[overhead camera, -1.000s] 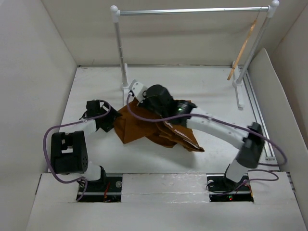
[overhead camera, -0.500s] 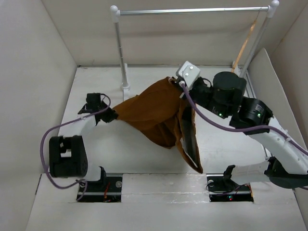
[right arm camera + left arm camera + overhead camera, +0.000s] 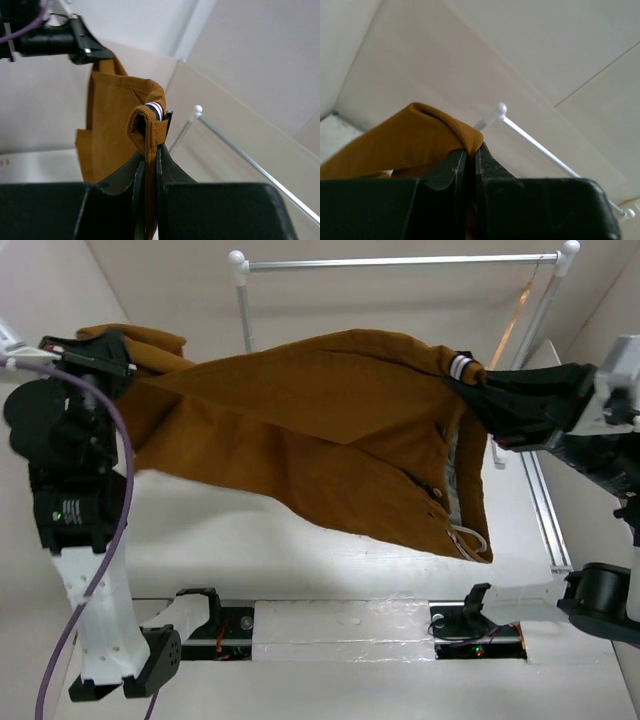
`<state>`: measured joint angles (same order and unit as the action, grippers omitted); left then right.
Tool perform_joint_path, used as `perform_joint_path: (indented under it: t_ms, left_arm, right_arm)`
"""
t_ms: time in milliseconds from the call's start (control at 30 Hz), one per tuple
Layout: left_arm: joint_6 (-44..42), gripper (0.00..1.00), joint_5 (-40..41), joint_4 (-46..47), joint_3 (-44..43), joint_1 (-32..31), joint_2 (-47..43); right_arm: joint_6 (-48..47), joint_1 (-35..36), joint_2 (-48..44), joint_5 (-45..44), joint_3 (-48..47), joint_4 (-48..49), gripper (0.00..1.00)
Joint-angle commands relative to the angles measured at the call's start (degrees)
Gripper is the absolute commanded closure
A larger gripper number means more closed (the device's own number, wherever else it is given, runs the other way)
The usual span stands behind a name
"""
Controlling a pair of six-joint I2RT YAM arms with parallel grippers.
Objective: Place the trousers on the hanger
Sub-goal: Flatten out the trousers at the center of the board.
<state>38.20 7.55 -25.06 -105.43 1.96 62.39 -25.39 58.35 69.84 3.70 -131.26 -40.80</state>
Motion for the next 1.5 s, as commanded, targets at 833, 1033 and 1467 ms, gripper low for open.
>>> perform_joint_path:
  t_ms: [833, 1033, 1467]
  left_arm:
    - [-13.94, 1.0, 2.11, -0.7, 19.43, -12.94, 35.62]
    - [-15.43, 1.0, 1.85, -0.86, 17.84, -15.92, 33.75]
    - [-13.32, 0.42, 6.7, -2.09, -1.44, -26.13, 48.43]
  right_arm:
    - [24.76, -39.45, -28.32, -12.92, 84.11, 6.63, 1.0]
    - [27.41, -50.06, -30.13, -12.15, 92.06, 12.73, 1.0]
    - [22.22, -72.49, 16.0, -4.77, 68.97, 39.04, 0.59]
